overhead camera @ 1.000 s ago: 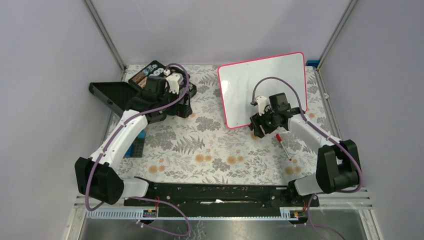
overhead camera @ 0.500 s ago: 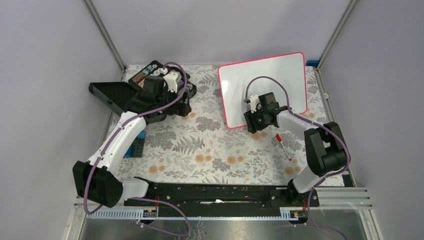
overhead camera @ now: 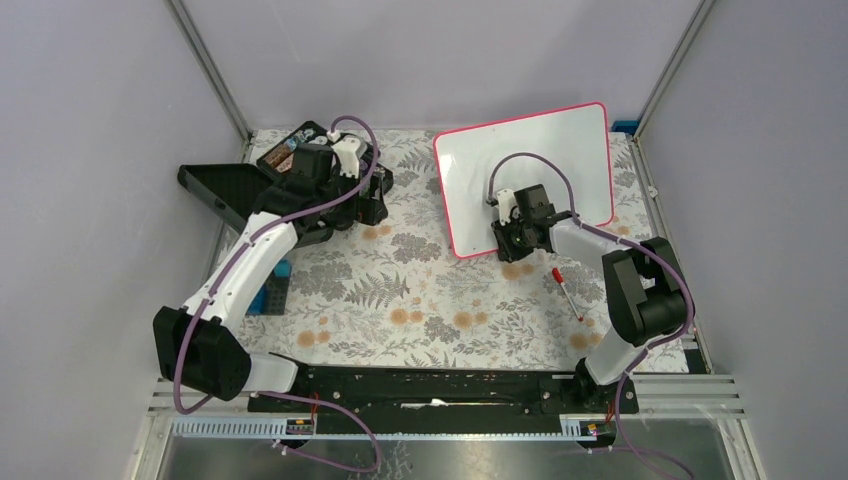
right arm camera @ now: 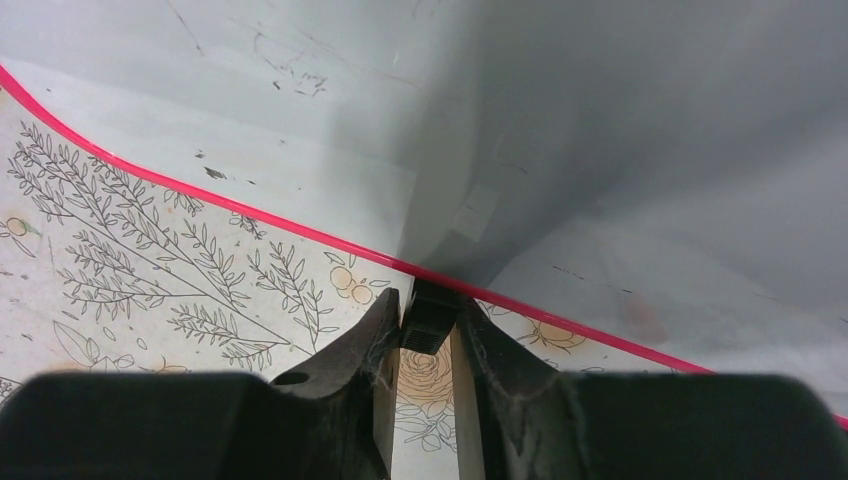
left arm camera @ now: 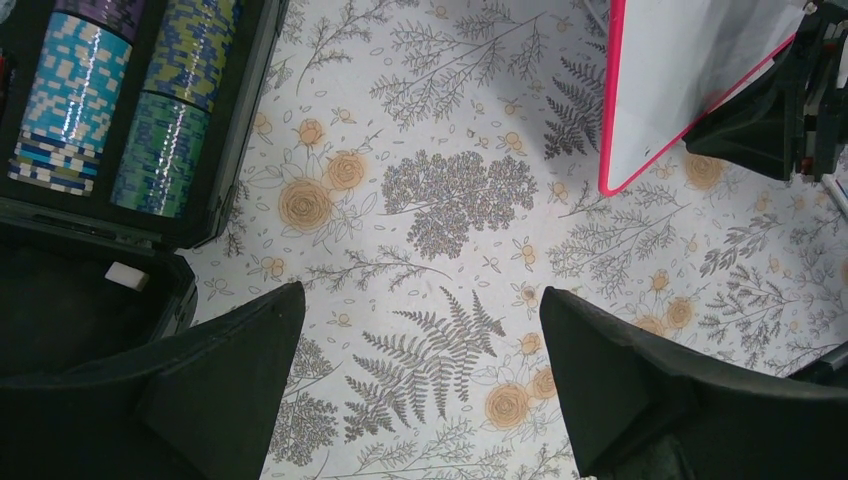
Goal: Write a sentence on the whiteboard
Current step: Move the whiteboard stand to the center of the board, then move the whiteboard to the whiteboard stand.
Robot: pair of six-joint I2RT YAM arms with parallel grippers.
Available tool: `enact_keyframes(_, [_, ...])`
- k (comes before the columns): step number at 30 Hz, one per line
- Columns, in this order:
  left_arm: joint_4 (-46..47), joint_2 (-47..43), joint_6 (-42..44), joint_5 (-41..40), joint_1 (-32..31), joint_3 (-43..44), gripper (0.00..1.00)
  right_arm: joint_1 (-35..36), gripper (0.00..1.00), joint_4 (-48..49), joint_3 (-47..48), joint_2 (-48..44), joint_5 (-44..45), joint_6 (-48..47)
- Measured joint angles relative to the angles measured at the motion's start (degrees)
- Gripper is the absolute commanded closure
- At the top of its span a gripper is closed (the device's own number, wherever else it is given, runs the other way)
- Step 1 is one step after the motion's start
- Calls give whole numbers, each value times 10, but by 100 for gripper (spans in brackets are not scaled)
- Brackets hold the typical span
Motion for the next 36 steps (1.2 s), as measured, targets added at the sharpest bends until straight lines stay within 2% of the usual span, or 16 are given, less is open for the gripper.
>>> enact_keyframes(9, [-9,0,6,2,0,48,1,26,100,22,-19,-4,-3,-14])
enact_keyframes(20, [-56,57,14,56,13,188,1,154,100,19,-38,-21,-41,-56])
enact_keyframes(25, [-84,90,14,97,15,208,4,192,100,18,-38,-21,-49,-70])
enact_keyframes(30, [-113,119,10,129,15,209,12,206,100,34,-53,-30,-51,-79])
enact_keyframes(36, [-131,130,-5,181,15,204,38,207,100,53,-66,-37,-55,-85])
